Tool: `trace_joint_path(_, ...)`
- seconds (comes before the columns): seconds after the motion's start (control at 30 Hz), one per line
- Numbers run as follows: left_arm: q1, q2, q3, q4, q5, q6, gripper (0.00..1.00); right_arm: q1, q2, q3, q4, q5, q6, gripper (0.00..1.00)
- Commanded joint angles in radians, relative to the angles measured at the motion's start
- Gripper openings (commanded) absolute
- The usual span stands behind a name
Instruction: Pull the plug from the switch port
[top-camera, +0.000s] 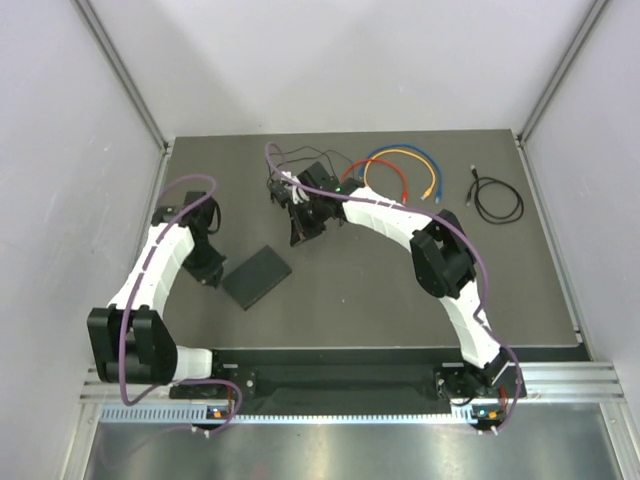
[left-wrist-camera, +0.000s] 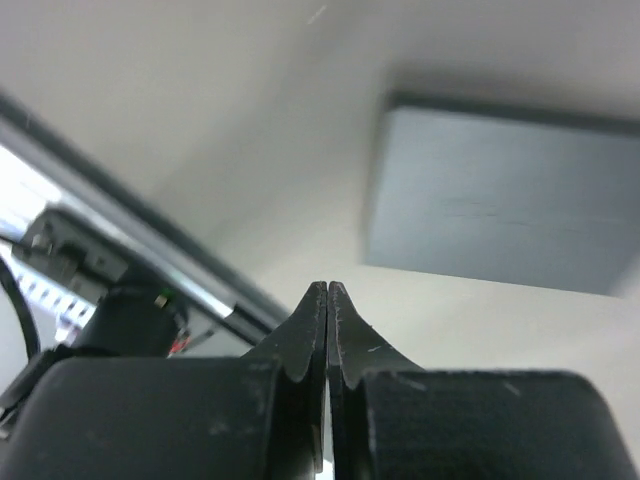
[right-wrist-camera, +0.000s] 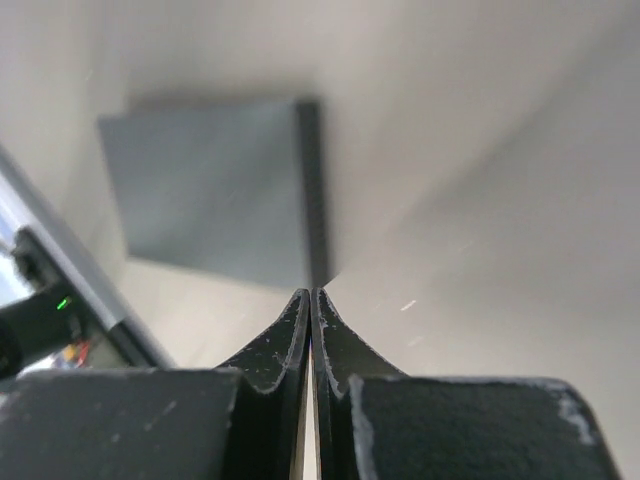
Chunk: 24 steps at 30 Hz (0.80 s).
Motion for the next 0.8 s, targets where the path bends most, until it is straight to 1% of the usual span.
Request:
trace_joint_path(0.0,0.003,-0.004,-0.077,-0.046,-0.006,-0.093,0.0,-0.014,0.061,0.098,-0.067,0.035,-0.089,0.01)
trace_joint_path(0.17,0.003,0.032,-0.138,0.043,-0.002,-0.105,0.0,-0.017,0.129,0.156,-0.073,-0.029,-0.082,0.01)
trace_joint_path(0.47,0.003,0.147,-0.173,0.118,0.001,-0.113,0.0,-0.017,0.17,0.15,-0.056,-0.103,-0.059,0.0)
trace_joint_path(0.67,0.003,0.212,-0.167,0.193,0.025,-0.086,0.0,-0.013,0.17,0.127,-0.027,-0.164,-0.026,0.0)
trace_joint_path(0.77,0.003,0.258,-0.137,0.213,0.024,-0.066,0.0,-0.006,0.166,0.11,-0.018,-0.194,-0.014,0.0)
